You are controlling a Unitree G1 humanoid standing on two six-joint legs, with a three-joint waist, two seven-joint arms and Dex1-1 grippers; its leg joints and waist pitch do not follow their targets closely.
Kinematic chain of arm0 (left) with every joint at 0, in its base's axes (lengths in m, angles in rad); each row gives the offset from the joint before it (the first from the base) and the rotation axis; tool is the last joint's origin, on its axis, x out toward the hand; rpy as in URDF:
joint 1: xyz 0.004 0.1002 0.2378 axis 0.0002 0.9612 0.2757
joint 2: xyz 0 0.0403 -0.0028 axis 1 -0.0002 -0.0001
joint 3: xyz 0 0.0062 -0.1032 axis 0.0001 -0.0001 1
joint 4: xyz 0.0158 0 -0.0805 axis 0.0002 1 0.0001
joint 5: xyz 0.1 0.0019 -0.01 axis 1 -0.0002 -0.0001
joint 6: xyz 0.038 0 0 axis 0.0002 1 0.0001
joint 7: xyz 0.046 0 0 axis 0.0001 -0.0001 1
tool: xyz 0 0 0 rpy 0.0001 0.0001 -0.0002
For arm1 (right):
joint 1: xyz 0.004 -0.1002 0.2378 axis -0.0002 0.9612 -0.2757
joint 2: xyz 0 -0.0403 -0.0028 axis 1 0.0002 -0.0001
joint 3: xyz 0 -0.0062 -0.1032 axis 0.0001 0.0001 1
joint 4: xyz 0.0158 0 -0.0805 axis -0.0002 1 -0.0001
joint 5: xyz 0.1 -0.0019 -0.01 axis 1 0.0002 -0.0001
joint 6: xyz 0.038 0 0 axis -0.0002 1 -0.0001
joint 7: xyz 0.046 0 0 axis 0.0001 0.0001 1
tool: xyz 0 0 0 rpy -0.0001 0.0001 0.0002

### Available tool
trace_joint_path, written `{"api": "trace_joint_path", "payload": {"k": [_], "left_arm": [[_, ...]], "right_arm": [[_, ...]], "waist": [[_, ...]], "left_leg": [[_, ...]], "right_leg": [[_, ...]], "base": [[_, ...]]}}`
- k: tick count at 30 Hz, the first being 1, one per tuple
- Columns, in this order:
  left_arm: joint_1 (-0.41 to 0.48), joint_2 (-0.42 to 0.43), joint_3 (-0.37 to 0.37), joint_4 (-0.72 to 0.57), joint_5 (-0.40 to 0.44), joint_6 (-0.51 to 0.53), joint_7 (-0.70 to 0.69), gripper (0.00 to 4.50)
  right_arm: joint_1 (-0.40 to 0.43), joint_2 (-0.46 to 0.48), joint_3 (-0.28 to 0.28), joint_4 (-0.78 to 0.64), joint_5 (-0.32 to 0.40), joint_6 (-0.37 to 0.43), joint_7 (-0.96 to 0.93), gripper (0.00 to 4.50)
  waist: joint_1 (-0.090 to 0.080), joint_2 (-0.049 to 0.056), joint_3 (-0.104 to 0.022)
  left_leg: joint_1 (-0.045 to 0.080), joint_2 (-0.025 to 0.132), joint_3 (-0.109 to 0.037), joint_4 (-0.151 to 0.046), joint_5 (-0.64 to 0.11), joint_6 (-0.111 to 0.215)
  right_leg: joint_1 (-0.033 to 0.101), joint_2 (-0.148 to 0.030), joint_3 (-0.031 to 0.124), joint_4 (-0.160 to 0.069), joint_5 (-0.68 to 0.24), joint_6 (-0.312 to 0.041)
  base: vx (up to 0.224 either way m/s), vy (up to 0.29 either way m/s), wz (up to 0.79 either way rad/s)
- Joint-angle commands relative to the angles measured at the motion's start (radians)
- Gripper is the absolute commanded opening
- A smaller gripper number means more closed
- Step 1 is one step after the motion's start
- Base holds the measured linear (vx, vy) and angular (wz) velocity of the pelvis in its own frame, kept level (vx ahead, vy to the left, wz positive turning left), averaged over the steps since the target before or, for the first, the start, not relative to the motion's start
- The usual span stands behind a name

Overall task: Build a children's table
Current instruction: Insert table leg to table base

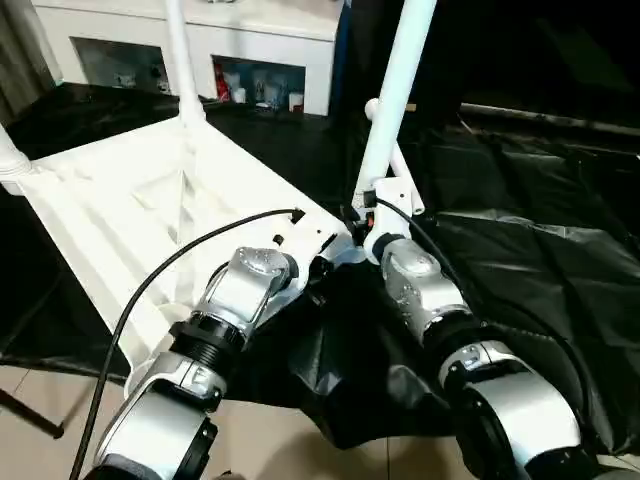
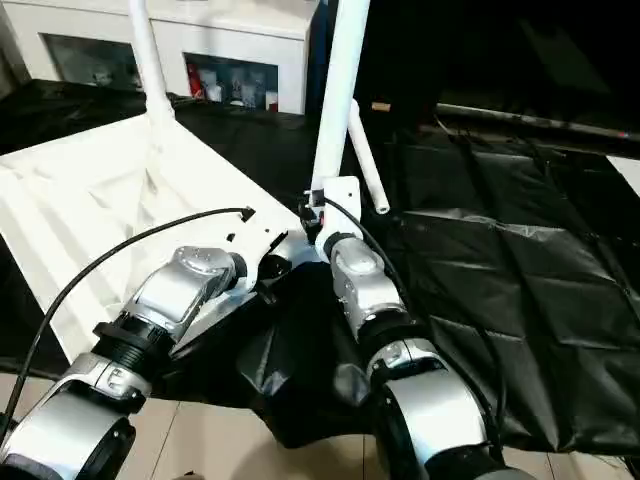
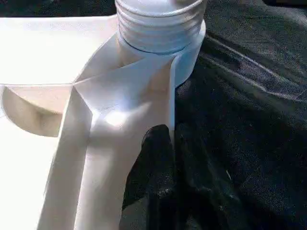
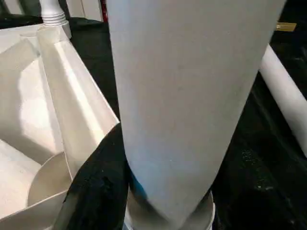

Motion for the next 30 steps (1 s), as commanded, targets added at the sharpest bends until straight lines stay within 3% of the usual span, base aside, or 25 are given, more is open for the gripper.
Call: {"api": "trace_joint_path", "payload": {"k": [1, 11, 12, 14, 15, 16, 19, 21, 27, 30], "left_arm": [[-0.04, 0.011, 0.029, 0.001, 0.019, 0.002, 0.071, 0.0], [-0.038, 0.026, 0.031, 0.002, 0.014, -0.014, 0.062, 0.0], [-0.037, 0.027, 0.031, 0.003, 0.014, -0.016, 0.061, 0.0], [-0.038, 0.029, 0.032, 0.005, 0.013, -0.02, 0.059, 0.0], [-0.039, 0.031, 0.032, 0.006, 0.012, -0.021, 0.058, 0.0], [-0.039, 0.031, 0.032, 0.006, 0.012, -0.021, 0.058, 0.0], [-0.04, 0.035, 0.031, 0.005, 0.008, -0.026, 0.053, 0.0], [-0.041, 0.038, 0.029, 0.002, 0.003, -0.03, 0.044, 0.0], [-0.039, 0.041, 0.02, -0.005, -0.001, -0.034, 0.027, 0.0], [-0.036, 0.041, 0.017, -0.013, -0.002, -0.032, 0.022, 0.0]], "right_arm": [[0.077, 0.032, 0.014, 0.139, -0.007, 0.089, 0.019, 1.88], [0.065, 0.04, 0.024, 0.127, -0.042, 0.037, 0.059, 1.88], [0.063, 0.041, 0.024, 0.125, -0.042, 0.032, 0.07, 2.23], [0.058, 0.043, 0.023, 0.119, -0.044, 0.021, 0.085, 2.23], [0.057, 0.045, 0.019, 0.116, -0.039, 0.019, 0.095, 2.61], [0.057, 0.045, 0.019, 0.116, -0.039, 0.019, 0.095, 2.61], [0.053, 0.05, 0.003, 0.114, -0.037, 0.013, 0.096, 2.86], [0.05, 0.049, -0.005, 0.114, -0.035, 0.01, 0.098, 2.99], [0.04, 0.046, -0.025, 0.115, -0.024, -0.005, 0.107, 3.41], [0.033, 0.042, -0.032, 0.116, -0.034, -0.023, 0.094, 3.67]], "waist": [[0.0, 0.016, -0.032], [-0.001, 0.016, -0.032], [-0.001, 0.016, -0.031], [-0.002, 0.017, -0.032], [-0.001, 0.016, -0.033], [-0.001, 0.017, -0.032], [-0.006, 0.015, -0.038], [-0.005, 0.018, -0.039], [-0.006, 0.023, -0.046], [-0.01, 0.023, -0.049]], "left_leg": [[-0.003, 0.047, -0.011, -0.082, -0.245, 0.003], [-0.003, 0.049, -0.012, -0.086, -0.265, -0.001], [-0.004, 0.049, -0.012, -0.087, -0.264, 0.0], [-0.004, 0.049, -0.012, -0.087, -0.26, -0.001], [-0.005, 0.049, -0.011, -0.087, -0.253, 0.002], [-0.005, 0.049, -0.011, -0.087, -0.251, 0.003], [-0.017, 0.049, -0.014, -0.088, -0.206, 0.006], [-0.007, 0.049, -0.008, -0.084, -0.199, 0.01], [-0.008, 0.049, -0.003, -0.078, -0.11, 0.031], [-0.005, 0.05, 0.0, -0.077, -0.115, 0.032]], "right_leg": [[0.025, -0.089, 0.07, -0.114, -0.343, -0.114], [0.021, -0.093, 0.07, -0.121, -0.381, -0.106], [0.022, -0.092, 0.07, -0.121, -0.378, -0.106], [0.022, -0.092, 0.07, -0.121, -0.37, -0.108], [0.023, -0.093, 0.071, -0.12, -0.358, -0.111], [0.023, -0.092, 0.071, -0.12, -0.355, -0.112], [0.035, -0.092, 0.067, -0.111, -0.3, -0.121], [0.029, -0.091, 0.07, -0.11, -0.27, -0.136], [0.04, -0.087, 0.068, -0.089, -0.077, -0.196], [0.041, -0.085, 0.067, -0.084, -0.031, -0.219]], "base": [[0.0, 0.0, 0.0], [0.0, 0.0, 0.0], [0.0, 0.0, 0.0], [0.0, 0.0, 0.0], [0.0, 0.0, 0.0], [0.0, 0.0, 0.0], [0.0, 0.0, 0.0], [0.0, 0.0, 0.0], [0.0, 0.0, 0.0], [0.0, 0.0, 0.0]]}}
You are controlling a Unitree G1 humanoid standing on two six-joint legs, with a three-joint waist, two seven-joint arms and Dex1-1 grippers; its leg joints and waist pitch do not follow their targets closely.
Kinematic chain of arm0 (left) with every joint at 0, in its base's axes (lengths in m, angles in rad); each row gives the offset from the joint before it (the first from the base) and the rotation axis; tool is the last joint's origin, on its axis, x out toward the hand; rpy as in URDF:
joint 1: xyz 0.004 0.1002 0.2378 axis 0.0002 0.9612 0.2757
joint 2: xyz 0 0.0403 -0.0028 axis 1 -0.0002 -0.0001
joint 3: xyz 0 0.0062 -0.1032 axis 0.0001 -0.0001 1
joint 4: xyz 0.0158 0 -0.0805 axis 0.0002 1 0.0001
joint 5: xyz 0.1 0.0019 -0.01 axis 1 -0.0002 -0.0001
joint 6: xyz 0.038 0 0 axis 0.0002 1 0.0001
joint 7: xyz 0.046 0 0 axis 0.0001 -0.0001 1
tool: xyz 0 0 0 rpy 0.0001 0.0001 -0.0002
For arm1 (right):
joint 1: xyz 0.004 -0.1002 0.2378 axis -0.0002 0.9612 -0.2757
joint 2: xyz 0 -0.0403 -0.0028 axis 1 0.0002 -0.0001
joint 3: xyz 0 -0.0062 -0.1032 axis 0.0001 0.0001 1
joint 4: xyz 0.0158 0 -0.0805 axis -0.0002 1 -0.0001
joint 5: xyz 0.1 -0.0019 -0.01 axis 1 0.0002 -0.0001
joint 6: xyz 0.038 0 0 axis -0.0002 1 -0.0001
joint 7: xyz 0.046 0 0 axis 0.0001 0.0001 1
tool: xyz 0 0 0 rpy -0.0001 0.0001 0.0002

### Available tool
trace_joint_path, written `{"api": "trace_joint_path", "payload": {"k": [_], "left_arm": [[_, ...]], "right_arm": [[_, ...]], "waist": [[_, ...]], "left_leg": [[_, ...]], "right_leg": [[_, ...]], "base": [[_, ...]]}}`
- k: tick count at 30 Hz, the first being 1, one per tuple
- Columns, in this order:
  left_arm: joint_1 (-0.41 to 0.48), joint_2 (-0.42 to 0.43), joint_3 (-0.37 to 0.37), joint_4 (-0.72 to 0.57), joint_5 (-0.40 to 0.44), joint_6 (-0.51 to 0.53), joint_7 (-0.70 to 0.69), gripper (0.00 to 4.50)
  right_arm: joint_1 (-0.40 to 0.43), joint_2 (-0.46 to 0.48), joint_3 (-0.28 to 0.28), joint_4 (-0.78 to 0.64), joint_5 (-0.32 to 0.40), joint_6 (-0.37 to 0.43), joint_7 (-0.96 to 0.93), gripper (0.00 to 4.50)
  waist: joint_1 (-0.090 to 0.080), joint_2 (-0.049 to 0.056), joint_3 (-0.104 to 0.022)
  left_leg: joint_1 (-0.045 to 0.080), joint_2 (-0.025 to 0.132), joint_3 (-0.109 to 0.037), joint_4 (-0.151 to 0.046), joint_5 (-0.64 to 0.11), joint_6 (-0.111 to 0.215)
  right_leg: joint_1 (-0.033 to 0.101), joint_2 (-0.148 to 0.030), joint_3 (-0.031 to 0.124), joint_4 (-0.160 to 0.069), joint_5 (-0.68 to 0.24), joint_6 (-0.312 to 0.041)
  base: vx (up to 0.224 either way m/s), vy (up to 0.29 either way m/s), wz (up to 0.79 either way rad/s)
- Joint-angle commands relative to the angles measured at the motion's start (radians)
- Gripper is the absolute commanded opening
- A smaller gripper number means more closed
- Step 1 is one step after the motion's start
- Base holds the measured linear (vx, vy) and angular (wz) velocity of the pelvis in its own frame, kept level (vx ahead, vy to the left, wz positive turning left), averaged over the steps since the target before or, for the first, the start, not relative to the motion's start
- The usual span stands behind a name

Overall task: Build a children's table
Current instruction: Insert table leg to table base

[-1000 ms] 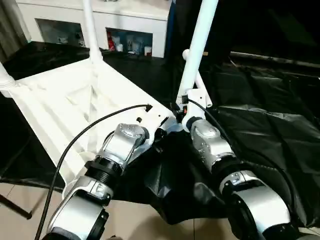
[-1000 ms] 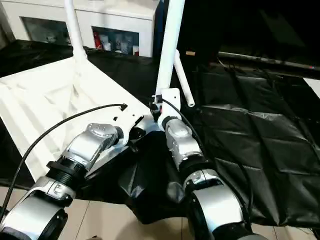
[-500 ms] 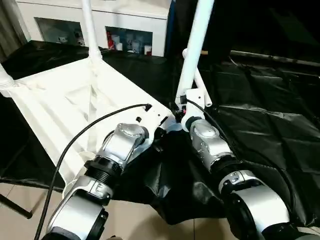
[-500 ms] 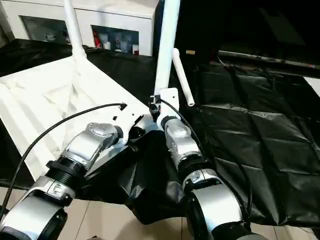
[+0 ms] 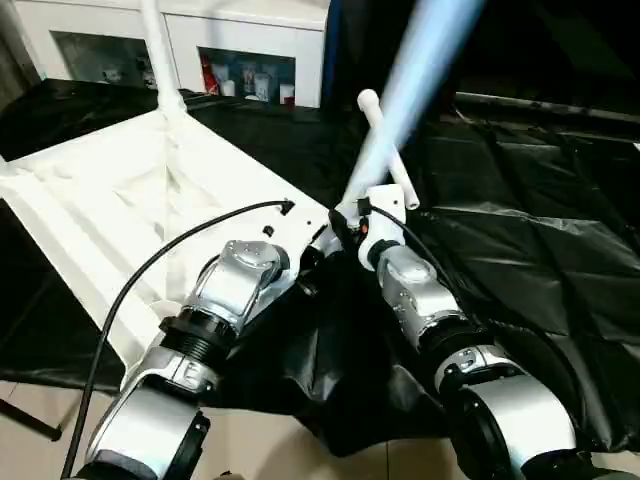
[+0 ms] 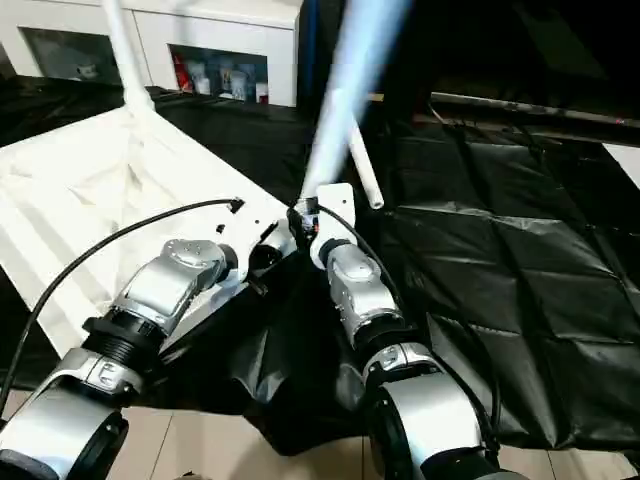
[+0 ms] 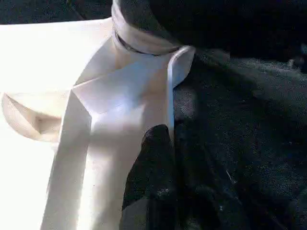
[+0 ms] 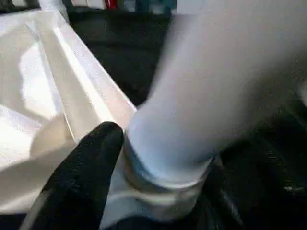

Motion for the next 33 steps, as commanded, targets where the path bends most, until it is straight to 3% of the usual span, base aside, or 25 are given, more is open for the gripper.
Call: {"api": "trace_joint_path", "payload": {"k": [1, 3, 9, 16, 21, 25, 27, 28, 30, 31, 33], "left_arm": [[-0.02, 0.003, -0.001, -0.013, 0.007, -0.003, 0.011, 0.0], [-0.018, 0.005, -0.003, -0.02, 0.006, -0.001, 0.007, 0.0], [-0.012, 0.014, -0.013, -0.029, 0.009, -0.017, -0.01, 0.0], [0.004, 0.038, -0.047, -0.042, 0.016, -0.057, -0.061, 0.0], [0.014, 0.064, -0.078, -0.04, 0.036, -0.107, -0.094, 0.0], [0.04, 0.112, -0.134, -0.049, 0.056, -0.2, -0.176, 0.0], [0.076, 0.181, -0.201, -0.096, 0.059, -0.348, -0.321, 0.0], [0.082, 0.191, -0.21, -0.104, 0.056, -0.364, -0.344, 0.0], [0.094, 0.225, -0.22, -0.116, 0.056, -0.445, -0.391, 0.0], [0.094, 0.226, -0.221, -0.116, 0.056, -0.447, -0.392, 0.0], [0.087, 0.269, -0.227, -0.081, 0.076, -0.54, -0.413, 0.0]], "right_arm": [[0.026, 0.023, 0.006, 0.054, -0.001, 0.028, 0.015, 3.76], [0.023, 0.025, -0.002, 0.053, 0.003, 0.011, 0.019, 3.95], [0.018, 0.03, -0.004, 0.042, -0.002, -0.023, 0.042, 3.95], [0.031, 0.029, 0.001, 0.051, -0.014, -0.02, 0.062, 3.95], [0.032, 0.023, 0.01, 0.046, -0.02, -0.02, 0.083, 3.95], [0.042, 0.01, 0.02, 0.017, -0.029, -0.03, 0.129, 3.95], [0.059, -0.011, 0.024, -0.04, -0.019, -0.031, 0.195, 3.95], [0.061, -0.014, 0.024, -0.049, -0.018, -0.03, 0.205, 3.95], [0.088, -0.032, 0.008, -0.134, 0.017, -0.013, 0.243, 3.95], [0.089, -0.032, 0.008, -0.137, 0.018, -0.012, 0.244, 3.95], [0.149, -0.064, -0.005, -0.3, 0.072, 0.018, 0.302, 3.95]], "waist": [[0.003, 0.018, -0.052], [0.002, 0.015, -0.054], [0.005, 0.013, -0.061], [0.005, 0.013, -0.065], [0.004, 0.016, -0.065], [0.006, 0.018, -0.064], [0.011, 0.018, -0.066], [0.009, 0.018, -0.066], [0.018, 0.026, -0.067], [0.022, 0.024, -0.066], [0.037, 0.027, -0.069]], "left_leg": [[-0.002, 0.047, -0.006, -0.067, -0.129, 0.035], [-0.004, 0.046, -0.004, -0.063, -0.106, 0.046], [-0.004, 0.043, 0.002, -0.051, -0.023, 0.096], [-0.006, 0.042, 0.006, -0.045, -0.005, 0.116], [-0.003, 0.046, 0.006, -0.045, -0.035, 0.1], [-0.004, 0.047, 0.006, -0.047, -0.068, 0.075], [-0.003, 0.048, 0.004, -0.047, -0.062, 0.077], [-0.004, 0.049, 0.006, -0.046, -0.059, 0.077], [0.012, 0.05, 0.013, -0.044, -0.059, 0.072], [0.013, 0.05, 0.014, -0.044, -0.06, 0.073], [0.019, 0.053, 0.019, -0.042, -0.056, 0.074]], "right_leg": [[0.046, -0.087, 0.067, -0.072, -0.029, -0.219], [0.051, -0.089, 0.068, -0.068, 0.008, -0.231], [0.054, -0.085, 0.067, -0.053, 0.143, -0.259], [0.054, -0.084, 0.066, -0.047, 0.171, -0.271], [0.051, -0.083, 0.067, -0.048, 0.133, -0.271], [0.052, -0.084, 0.068, -0.049, 0.097, -0.257], [0.054, -0.086, 0.068, -0.047, 0.106, -0.252], [0.052, -0.085, 0.069, -0.046, 0.113, -0.254], [0.039, -0.081, 0.069, -0.043, 0.135, -0.261], [0.04, -0.077, 0.069, -0.043, 0.143, -0.258], [0.035, -0.073, 0.069, -0.038, 0.18, -0.241]], "base": [[0.0, 0.0, 0.0], [0.0, 0.0, 0.0], [0.0, 0.0, 0.0], [0.0, 0.0, 0.0], [0.0, 0.0, 0.0], [0.0, 0.0, 0.0], [0.0, 0.0, 0.0], [0.0, 0.0, 0.0], [0.0, 0.0, 0.0], [0.0, 0.0, 0.0], [0.0, 0.0, 0.0]]}}
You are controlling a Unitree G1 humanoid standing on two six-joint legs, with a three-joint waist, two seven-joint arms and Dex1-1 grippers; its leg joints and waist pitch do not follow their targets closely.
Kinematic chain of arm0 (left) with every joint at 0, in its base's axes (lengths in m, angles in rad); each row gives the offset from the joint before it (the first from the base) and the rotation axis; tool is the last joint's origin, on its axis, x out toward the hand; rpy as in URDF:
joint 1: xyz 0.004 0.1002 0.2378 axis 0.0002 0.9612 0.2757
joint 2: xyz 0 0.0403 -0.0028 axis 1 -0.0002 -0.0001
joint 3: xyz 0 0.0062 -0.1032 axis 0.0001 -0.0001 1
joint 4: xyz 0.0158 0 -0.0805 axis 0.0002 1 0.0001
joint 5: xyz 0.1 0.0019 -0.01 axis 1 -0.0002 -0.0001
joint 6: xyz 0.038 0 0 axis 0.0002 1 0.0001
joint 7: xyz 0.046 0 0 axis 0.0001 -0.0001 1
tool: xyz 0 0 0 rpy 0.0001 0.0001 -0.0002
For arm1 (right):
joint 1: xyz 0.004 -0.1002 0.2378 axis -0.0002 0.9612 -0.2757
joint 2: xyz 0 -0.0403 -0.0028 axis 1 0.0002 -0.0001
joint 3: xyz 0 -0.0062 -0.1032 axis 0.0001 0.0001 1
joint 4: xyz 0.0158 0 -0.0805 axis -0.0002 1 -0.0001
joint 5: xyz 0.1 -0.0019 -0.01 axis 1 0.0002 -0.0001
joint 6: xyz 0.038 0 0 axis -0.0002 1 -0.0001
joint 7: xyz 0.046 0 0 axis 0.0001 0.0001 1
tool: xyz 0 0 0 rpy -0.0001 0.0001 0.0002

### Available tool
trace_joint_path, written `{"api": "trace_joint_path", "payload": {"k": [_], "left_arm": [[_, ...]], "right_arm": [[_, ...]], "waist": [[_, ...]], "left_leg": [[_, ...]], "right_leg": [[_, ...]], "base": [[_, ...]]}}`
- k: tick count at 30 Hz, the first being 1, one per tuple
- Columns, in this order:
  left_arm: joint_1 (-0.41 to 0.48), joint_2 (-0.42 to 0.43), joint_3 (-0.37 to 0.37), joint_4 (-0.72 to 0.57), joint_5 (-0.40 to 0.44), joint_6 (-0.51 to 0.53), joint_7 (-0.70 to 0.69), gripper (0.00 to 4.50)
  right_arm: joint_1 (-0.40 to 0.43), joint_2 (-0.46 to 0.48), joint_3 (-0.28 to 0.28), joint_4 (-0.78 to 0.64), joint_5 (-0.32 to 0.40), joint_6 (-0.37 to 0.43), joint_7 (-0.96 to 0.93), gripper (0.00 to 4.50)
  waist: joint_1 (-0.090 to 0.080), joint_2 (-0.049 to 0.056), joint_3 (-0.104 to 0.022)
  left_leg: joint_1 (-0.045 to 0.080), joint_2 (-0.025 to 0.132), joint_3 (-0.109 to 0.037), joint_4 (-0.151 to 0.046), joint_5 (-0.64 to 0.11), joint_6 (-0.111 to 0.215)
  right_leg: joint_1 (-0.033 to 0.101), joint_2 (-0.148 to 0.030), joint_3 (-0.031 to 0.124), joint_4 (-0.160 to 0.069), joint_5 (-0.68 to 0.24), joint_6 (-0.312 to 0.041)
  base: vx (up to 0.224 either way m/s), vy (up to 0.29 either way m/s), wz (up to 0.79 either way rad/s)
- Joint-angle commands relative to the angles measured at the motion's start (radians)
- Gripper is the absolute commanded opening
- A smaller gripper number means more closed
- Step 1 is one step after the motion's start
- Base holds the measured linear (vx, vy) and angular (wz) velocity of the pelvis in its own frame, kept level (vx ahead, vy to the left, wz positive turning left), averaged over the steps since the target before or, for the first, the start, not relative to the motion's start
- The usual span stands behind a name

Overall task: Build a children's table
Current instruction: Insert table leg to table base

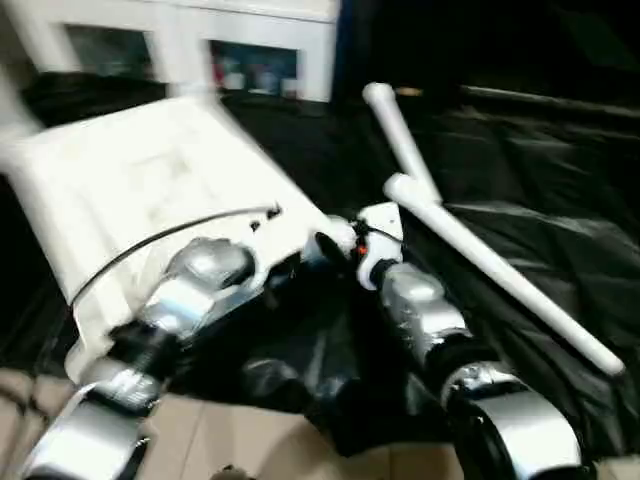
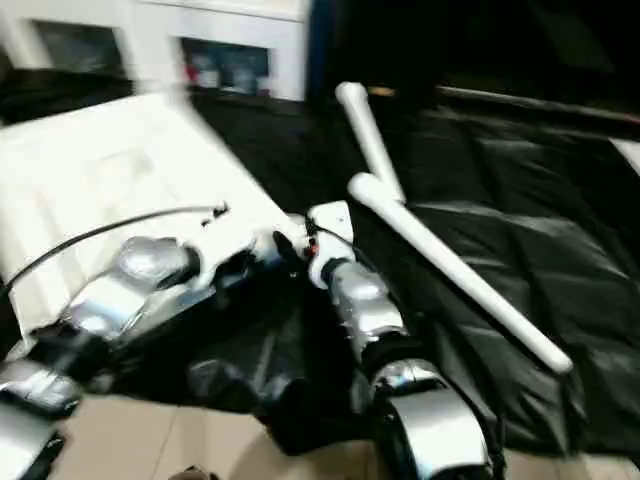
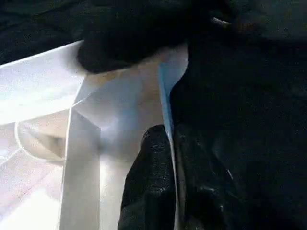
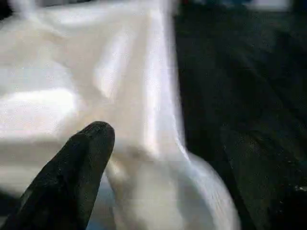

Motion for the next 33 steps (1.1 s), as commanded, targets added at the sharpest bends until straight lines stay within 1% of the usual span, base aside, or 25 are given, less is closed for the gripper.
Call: {"api": "trace_joint_path", "payload": {"k": [1, 2, 3, 4, 6, 7, 9, 12, 13, 14, 15, 17, 18, 19, 21, 23, 24, 25, 26, 27, 28, 30, 31, 32, 33], "left_arm": [[-0.006, 0.01, -0.053, 0.009, 0.033, -0.102, -0.053, 0.0], [-0.007, 0.02, -0.052, 0.019, 0.031, -0.133, -0.065, 0.0], [-0.008, 0.023, -0.052, 0.023, 0.03, -0.144, -0.07, 0.0], [-0.009, 0.032, -0.052, 0.032, 0.032, -0.146, -0.078, 0.0], [-0.004, 0.052, -0.045, 0.044, 0.028, -0.152, -0.1, 0.0], [-0.001, 0.059, -0.041, 0.048, 0.024, -0.155, -0.111, 0.0], [0.005, 0.066, -0.03, 0.059, 0.016, -0.175, -0.129, 0.0], [-0.002, 0.072, -0.027, 0.102, 0.039, -0.204, -0.08, 0.0], [-0.008, 0.067, -0.011, 0.122, 0.02, -0.208, -0.083, 0.0], [-0.005, 0.065, 0.002, 0.116, 0.003, -0.21, -0.089, 0.3], [0.001, 0.065, 0.023, 0.097, -0.026, -0.206, -0.102, 0.3], [0.01, 0.07, 0.047, 0.071, -0.062, -0.205, -0.126, 0.64], [0.015, 0.074, 0.064, 0.055, -0.085, -0.201, -0.144, 0.69], [0.017, 0.076, 0.07, 0.049, -0.094, -0.196, -0.151, 0.72], [0.029, 0.095, 0.099, 0.007, -0.138, -0.169, -0.194, 0.78], [0.032, 0.104, 0.101, -0.004, -0.144, -0.163, -0.205, 1.05], [0.047, 0.129, 0.121, -0.059, -0.181, -0.12, -0.235, 1.15], [0.048, 0.131, 0.123, -0.063, -0.185, -0.116, -0.236, 1.15], [0.065, 0.147, 0.151, -0.13, -0.225, -0.054, -0.248, 1.16], [0.067, 0.148, 0.153, -0.136, -0.228, -0.049, -0.249, 1.22], [0.072, 0.151, 0.165, -0.161, -0.237, -0.027, -0.243, 1.36], [0.083, 0.149, 0.19, -0.204, -0.243, 0.008, -0.21, 1.56], [0.093, 0.148, 0.202, -0.239, -0.253, 0.036, -0.197, 1.6], [0.111, 0.143, 0.213, -0.29, -0.269, 0.072, -0.182, 1.6], [0.128, 0.139, 0.222, -0.339, -0.29, 0.111, -0.17, 1.66]], "right_arm": [[0.038, -0.037, -0.019, -0.127, 0.053, 0.037, 0.042, 3.95], [0.058, -0.044, -0.024, -0.179, 0.075, 0.057, 0.056, 3.95], [0.064, -0.045, -0.026, -0.193, 0.081, 0.064, 0.062, 3.95], [0.083, -0.05, -0.03, -0.242, 0.101, 0.082, 0.077, 3.95], [0.127, -0.059, -0.042, -0.346, 0.146, 0.117, 0.103, 3.95], [0.144, -0.062, -0.047, -0.384, 0.162, 0.128, 0.112, 3.95], [0.169, -0.07, -0.06, -0.429, 0.174, 0.143, 0.114, 3.95], [0.207, -0.092, -0.07, -0.485, 0.156, 0.179, 0.07, 3.95], [0.226, -0.109, -0.069, -0.514, 0.133, 0.215, 0.025, 3.95], [0.23, -0.12, -0.07, -0.513, 0.112, 0.227, -0.006, 4.0], [0.234, -0.136, -0.077, -0.508, 0.083, 0.243, -0.05, 4.0], [0.238, -0.152, -0.095, -0.516, 0.072, 0.27, -0.094, 4.02], [0.239, -0.162, -0.11, -0.528, 0.079, 0.284, -0.106, 4.02], [0.239, -0.169, -0.115, -0.534, 0.081, 0.291, -0.107, 4.02], [0.236, -0.214, -0.132, -0.564, 0.082, 0.328, -0.111, 4.02], [0.235, -0.228, -0.133, -0.571, 0.078, 0.341, -0.113, 4.02], [0.225, -0.288, -0.118, -0.572, 0.064, 0.382, -0.073, 4.29], [0.225, -0.293, -0.116, -0.571, 0.063, 0.384, -0.07, 4.29], [0.214, -0.374, -0.083, -0.563, 0.026, 0.44, -0.018, 4.36], [0.213, -0.382, -0.079, -0.562, 0.023, 0.446, -0.013, 4.39], [0.208, -0.424, -0.062, -0.556, 0.005, 0.477, 0.015, 4.45], [0.197, -0.508, -0.038, -0.541, -0.016, 0.552, 0.072, 4.5], [0.19, -0.552, -0.027, -0.528, -0.026, 0.582, 0.102, 4.5], [0.183, -0.593, -0.018, -0.509, -0.031, 0.613, 0.133, 4.5], [0.179, -0.621, -0.008, -0.497, -0.037, 0.629, 0.156, 4.5]], "waist": [[-0.009, 0.024, -0.07], [-0.006, 0.022, -0.073], [-0.005, 0.02, -0.074], [-0.006, 0.018, -0.074], [-0.006, 0.018, -0.074], [-0.004, 0.018, -0.073], [-0.01, 0.012, -0.072], [-0.016, 0.012, -0.072], [-0.015, 0.011, -0.072], [-0.016, 0.012, -0.07], [-0.016, 0.015, -0.072], [-0.016, 0.02, -0.073], [-0.018, 0.018, -0.073], [-0.018, 0.019, -0.074], [-0.016, 0.016, -0.075], [-0.015, 0.017, -0.074], [-0.016, 0.021, -0.075], [-0.016, 0.02, -0.076], [-0.016, 0.019, -0.073], [-0.015, 0.018, -0.073], [-0.015, 0.017, -0.071], [-0.014, 0.02, -0.069], [-0.011, 0.017, -0.068], [-0.011, 0.026, -0.072], [-0.01, 0.023, -0.071]], "left_leg": [[0.033, 0.039, -0.003, -0.053, -0.065, 0.065], [0.031, 0.039, -0.001, -0.052, -0.054, 0.06], [0.028, 0.038, -0.003, -0.052, -0.045, 0.057], [0.021, 0.036, -0.003, -0.053, -0.044, 0.046], [0.018, 0.035, -0.004, -0.056, -0.084, 0.022], [0.019, 0.035, -0.004, -0.056, -0.092, 0.019], [0.014, 0.034, -0.006, -0.059, -0.11, 0.004], [0.014, 0.032, -0.006, -0.057, -0.105, -0.005], [0.014, 0.031, -0.004, -0.057, -0.103, -0.006], [0.013, 0.03, -0.005, -0.057, -0.102, -0.01], [0.016, 0.029, -0.005, -0.057, -0.101, -0.022], [0.014, 0.028, -0.005, -0.056, -0.104, -0.03], [0.013, 0.028, -0.005, -0.056, -0.108, -0.03], [0.012, 0.027, -0.005, -0.055, -0.105, -0.03], [0.011, 0.026, -0.004, -0.052, -0.082, -0.018], [0.011, 0.025, -0.004, -0.051, -0.074, -0.009], [0.01, 0.025, -0.006, -0.051, -0.073, -0.008], [0.012, 0.025, -0.005, -0.05, -0.072, -0.008], [0.011, 0.024, -0.003, -0.048, -0.07, -0.007], [0.01, 0.023, -0.003, -0.047, -0.064, -0.002], [0.009, 0.023, -0.002, -0.046, -0.067, 0.002], [0.009, 0.022, -0.003, -0.046, -0.084, 0.004], [0.01, 0.022, -0.001, -0.044, -0.09, 0.009], [0.007, 0.023, -0.005, -0.043, -0.092, 0.006], [0.007, 0.024, -0.004, -0.041, -0.095, 0.01]], "right_leg": [[0.048, -0.069, 0.068, -0.049, 0.186, -0.233], [0.05, -0.068, 0.067, -0.045, 0.204, -0.225], [0.053, -0.068, 0.067, -0.043, 0.211, -0.22], [0.056, -0.069, 0.067, -0.043, 0.198, -0.213], [0.061, -0.074, 0.069, -0.049, 0.139, -0.195], [0.06, -0.075, 0.07, -0.051, 0.128, -0.189], [0.062, -0.077, 0.071, -0.054, 0.084, -0.177], [0.061, -0.074, 0.071, -0.055, 0.069, -0.176], [0.06, -0.075, 0.071, -0.056, 0.066, -0.176], [0.06, -0.074, 0.071, -0.058, 0.053, -0.172], [0.058, -0.073, 0.071, -0.058, 0.044, -0.172], [0.06, -0.074, 0.071, -0.058, 0.041, -0.174], [0.06, -0.074, 0.071, -0.058, 0.042, -0.174], [0.062, -0.073, 0.071, -0.057, 0.052, -0.176], [0.063, -0.071, 0.07, -0.052, 0.105, -0.19], [0.063, -0.068, 0.069, -0.05, 0.118, -0.189], [0.065, -0.068, 0.068, -0.049, 0.114, -0.191], [0.064, -0.067, 0.067, -0.048, 0.12, -0.196], [0.064, -0.065, 0.068, -0.047, 0.131, -0.203], [0.067, -0.063, 0.067, -0.049, 0.139, -0.209], [0.066, -0.064, 0.069, -0.049, 0.137, -0.208], [0.068, -0.061, 0.067, -0.052, 0.112, -0.209], [0.067, -0.063, 0.069, -0.055, 0.097, -0.21], [0.073, -0.065, 0.067, -0.051, 0.091, -0.217], [0.071, -0.066, 0.067, -0.054, 0.085, -0.221]], "base": [[0.0, 0.0, 0.0], [0.0, 0.0, 0.0], [0.0, 0.0, 0.0], [0.0, 0.0, 0.0], [0.0, 0.0, 0.0], [0.0, 0.0, 0.0], [0.0, 0.0, 0.0], [0.0, 0.0, 0.0], [0.0, 0.0, 0.0], [0.0, 0.0, 0.0], [0.0, 0.0, 0.0], [0.0, 0.0, 0.0], [0.0, 0.0, 0.0], [0.0, 0.0, 0.0], [0.0, 0.0, 0.0], [0.0, 0.0, 0.0], [0.0, 0.0, 0.0], [0.0, 0.0, 0.0], [0.0, 0.0, 0.0], [0.0, 0.0, 0.0], [0.0, 0.0, 0.0], [0.0, 0.0, 0.0], [0.0, 0.0, 0.0], [0.0, 0.0, 0.0], [0.0, 0.0, 0.0]]}}
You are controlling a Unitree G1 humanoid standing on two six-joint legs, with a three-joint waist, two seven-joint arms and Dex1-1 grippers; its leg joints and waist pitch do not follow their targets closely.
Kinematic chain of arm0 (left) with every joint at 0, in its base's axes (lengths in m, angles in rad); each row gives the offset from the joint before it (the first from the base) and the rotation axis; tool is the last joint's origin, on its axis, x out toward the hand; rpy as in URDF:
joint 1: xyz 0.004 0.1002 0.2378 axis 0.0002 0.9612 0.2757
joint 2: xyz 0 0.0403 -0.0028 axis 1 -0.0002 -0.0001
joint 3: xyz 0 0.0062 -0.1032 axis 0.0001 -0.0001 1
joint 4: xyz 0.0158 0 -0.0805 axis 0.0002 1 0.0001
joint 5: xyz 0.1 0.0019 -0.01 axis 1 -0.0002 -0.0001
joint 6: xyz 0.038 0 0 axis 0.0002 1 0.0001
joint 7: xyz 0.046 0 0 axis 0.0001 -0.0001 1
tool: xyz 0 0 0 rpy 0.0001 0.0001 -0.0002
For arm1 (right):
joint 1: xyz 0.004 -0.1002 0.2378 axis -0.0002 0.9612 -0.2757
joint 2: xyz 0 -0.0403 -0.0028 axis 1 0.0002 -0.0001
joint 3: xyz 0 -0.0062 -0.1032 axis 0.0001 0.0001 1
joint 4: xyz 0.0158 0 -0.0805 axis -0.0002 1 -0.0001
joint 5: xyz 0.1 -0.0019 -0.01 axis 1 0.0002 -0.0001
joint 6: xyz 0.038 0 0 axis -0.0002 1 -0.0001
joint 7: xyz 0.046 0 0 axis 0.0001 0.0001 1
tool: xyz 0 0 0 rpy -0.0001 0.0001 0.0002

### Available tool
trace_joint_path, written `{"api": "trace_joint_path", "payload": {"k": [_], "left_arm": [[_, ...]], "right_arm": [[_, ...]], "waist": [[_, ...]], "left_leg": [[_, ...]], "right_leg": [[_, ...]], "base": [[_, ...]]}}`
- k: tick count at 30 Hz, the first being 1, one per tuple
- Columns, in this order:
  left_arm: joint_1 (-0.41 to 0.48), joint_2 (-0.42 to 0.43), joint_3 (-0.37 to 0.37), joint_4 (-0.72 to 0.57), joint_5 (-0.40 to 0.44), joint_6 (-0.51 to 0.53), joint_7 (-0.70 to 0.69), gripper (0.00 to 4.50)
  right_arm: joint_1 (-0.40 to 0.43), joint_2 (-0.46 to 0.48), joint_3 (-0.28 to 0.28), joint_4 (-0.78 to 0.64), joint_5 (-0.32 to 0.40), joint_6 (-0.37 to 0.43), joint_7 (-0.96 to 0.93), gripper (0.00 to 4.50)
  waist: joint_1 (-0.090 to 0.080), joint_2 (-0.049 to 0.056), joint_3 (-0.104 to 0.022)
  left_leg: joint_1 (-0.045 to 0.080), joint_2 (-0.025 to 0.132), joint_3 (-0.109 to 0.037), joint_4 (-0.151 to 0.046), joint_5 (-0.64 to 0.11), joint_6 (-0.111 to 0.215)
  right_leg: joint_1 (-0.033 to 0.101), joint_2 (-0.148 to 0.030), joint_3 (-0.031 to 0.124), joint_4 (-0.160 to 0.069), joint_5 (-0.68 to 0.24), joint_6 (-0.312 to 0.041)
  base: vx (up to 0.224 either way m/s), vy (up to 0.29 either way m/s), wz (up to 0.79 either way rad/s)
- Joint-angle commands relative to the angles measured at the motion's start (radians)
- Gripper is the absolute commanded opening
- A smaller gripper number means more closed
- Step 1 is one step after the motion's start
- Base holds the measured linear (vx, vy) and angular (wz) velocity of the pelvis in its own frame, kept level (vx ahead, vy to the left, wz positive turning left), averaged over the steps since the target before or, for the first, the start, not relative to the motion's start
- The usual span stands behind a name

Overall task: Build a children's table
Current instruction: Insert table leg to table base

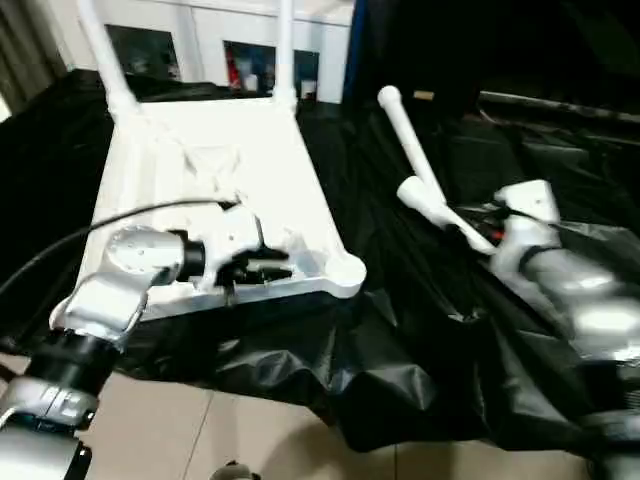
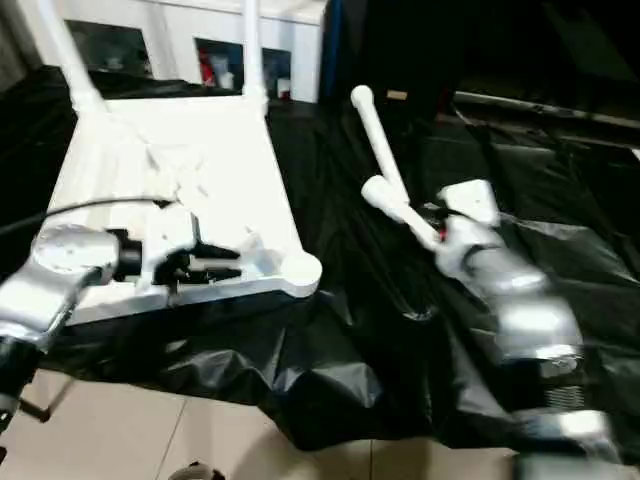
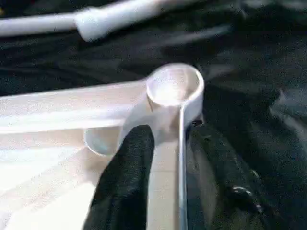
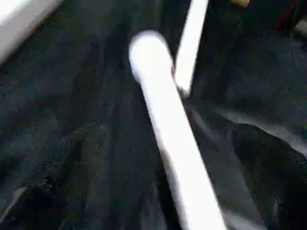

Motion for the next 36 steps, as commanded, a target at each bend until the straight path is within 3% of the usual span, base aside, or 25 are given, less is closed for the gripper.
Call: {"api": "trace_joint_path", "payload": {"k": [1, 3, 6, 8, 12, 13, 19, 22, 23, 26, 28, 29, 31, 32, 36], "left_arm": [[0.027, -0.01, 0.02, -0.114, -0.05, 0.085, 0.029, 1.74], [0.056, -0.025, 0.03, -0.186, -0.083, 0.146, 0.053, 1.88], [0.084, -0.039, 0.019, -0.237, -0.101, 0.185, 0.062, 1.88], [0.112, -0.062, 0.001, -0.286, -0.121, 0.232, 0.068, 1.88], [0.128, -0.094, -0.02, -0.345, -0.127, 0.291, 0.102, 1.88], [0.132, -0.104, -0.016, -0.385, -0.144, 0.337, 0.129, 1.98], [0.144, -0.106, -0.004, -0.437, -0.167, 0.4, 0.153, 1.98], [0.158, -0.094, -0.008, -0.451, -0.168, 0.412, 0.146, 1.98], [0.16, -0.089, -0.008, -0.451, -0.167, 0.413, 0.142, 1.98], [0.15, -0.082, -0.01, -0.455, -0.175, 0.44, 0.149, 1.98], [0.136, -0.083, -0.022, -0.448, -0.177, 0.441, 0.146, 1.98], [0.136, -0.083, -0.023, -0.447, -0.177, 0.441, 0.146, 1.98], [0.131, -0.083, -0.03, -0.443, -0.171, 0.437, 0.146, 1.98], [0.131, -0.084, -0.032, -0.445, -0.162, 0.439, 0.153, 1.98], [0.136, -0.077, -0.024, -0.459, -0.159, 0.448, 0.165, 1.98]], "right_arm": [[-0.011, -0.054, 0.021, 0.027, -0.019, 0.053, 0.057, 4.5], [-0.02, -0.077, 0.037, 0.053, -0.039, 0.092, 0.041, 4.5], [-0.026, -0.088, 0.06, 0.078, -0.052, 0.134, 0.048, 4.5], [-0.043, -0.086, 0.075, 0.142, -0.068, 0.157, 0.049, 4.5], [-0.063, -0.086, 0.076, 0.252, -0.07, 0.154, 0.069, 4.5], [-0.074, -0.086, 0.082, 0.308, -0.073, 0.144, 0.079, 4.2], [-0.106, -0.069, 0.088, 0.429, -0.082, 0.111, 0.075, 3.68], [-0.117, -0.059, 0.077, 0.485, -0.084, 0.092, 0.064, 3.48], [-0.12, -0.058, 0.075, 0.495, -0.084, 0.091, 0.061, 3.35], [-0.15, -0.055, 0.081, 0.558, -0.095, 0.074, 0.07, 3.16], [-0.162, -0.053, 0.09, 0.589, -0.102, 0.062, 0.08, 2.91], [-0.163, -0.053, 0.09, 0.591, -0.103, 0.062, 0.081, 2.83], [-0.168, -0.054, 0.092, 0.61, -0.108, 0.049, 0.075, 2.71], [-0.184, -0.053, 0.091, 0.653, -0.113, 0.023, 0.068, 2.59], [-0.213, -0.048, 0.073, 0.71, -0.106, -0.002, 0.062, 2.26]], "waist": [[0.0, 0.013, -0.074], [0.0, 0.016, -0.073], [-0.003, 0.011, -0.073], [-0.004, 0.018, -0.073], [-0.006, 0.006, -0.069], [-0.004, 0.007, -0.069], [-0.001, -0.002, -0.065], [-0.003, 0.003, -0.066], [-0.002, 0.009, -0.065], [-0.008, 0.017, -0.066], [-0.009, 0.009, -0.066], [-0.009, 0.013, -0.066], [-0.008, 0.008, -0.065], [-0.007, 0.001, -0.066], [-0.006, 0.003, -0.066]], "left_leg": [[0.009, 0.024, -0.006, -0.051, -0.099, 0.011], [0.008, 0.024, -0.004, -0.048, -0.092, 0.019], [0.003, 0.02, -0.004, -0.045, -0.087, 0.033], [0.005, 0.021, -0.004, -0.044, -0.099, 0.03], [0.005, 0.021, -0.003, -0.041, -0.139, 0.026], [0.005, 0.022, -0.004, -0.041, -0.141, 0.025], [0.001, 0.017, -0.003, -0.039, -0.146, 0.027], [0.0, 0.02, -0.006, -0.039, -0.144, 0.023], [0.004, 0.02, -0.004, -0.038, -0.147, 0.021], [0.006, 0.019, -0.006, -0.037, -0.171, 0.012], [0.005, 0.019, -0.005, -0.037, -0.19, 0.01], [0.007, 0.019, -0.006, -0.038, -0.201, 0.009], [0.007, 0.019, -0.006, -0.037, -0.205, 0.01], [0.005, 0.02, -0.006, -0.037, -0.2, 0.012], [0.004, 0.019, -0.007, -0.036, -0.197, 0.012]], "right_leg": [[0.072, -0.065, 0.061, -0.054, 0.082, -0.235], [0.071, -0.063, 0.062, -0.055, 0.085, -0.245], [0.072, -0.06, 0.059, -0.06, 0.048, -0.245], [0.069, -0.06, 0.059, -0.061, 0.023, -0.239], [0.065, -0.061, 0.058, -0.071, -0.082, -0.233], [0.065, -0.063, 0.058, -0.069, -0.092, -0.232], [0.061, -0.063, 0.054, -0.082, -0.213, -0.186], [0.058, -0.063, 0.053, -0.08, -0.221, -0.181], [0.055, -0.06, 0.054, -0.081, -0.214, -0.179], [0.053, -0.055, 0.052, -0.077, -0.183, -0.198], [0.054, -0.057, 0.052, -0.081, -0.205, -0.197], [0.052, -0.059, 0.052, -0.081, -0.224, -0.197], [0.052, -0.06, 0.053, -0.083, -0.243, -0.19], [0.053, -0.062, 0.052, -0.083, -0.252, -0.186], [0.051, -0.063, 0.052, -0.084, -0.272, -0.178]], "base": [[0.0, 0.0, 0.0], [0.0, 0.0, 0.0], [0.0, 0.0, 0.0], [0.0, 0.0, 0.0], [0.0, 0.0, 0.0], [0.0, 0.0, 0.0], [0.0, 0.0, 0.0], [0.0, 0.0, 0.0], [0.0, 0.0, 0.0], [0.0, 0.0, 0.0], [0.0, 0.0, 0.0], [0.0, 0.0, 0.0], [0.0, 0.0, 0.0], [0.0, 0.0, 0.0], [0.0, 0.0, 0.0]]}}
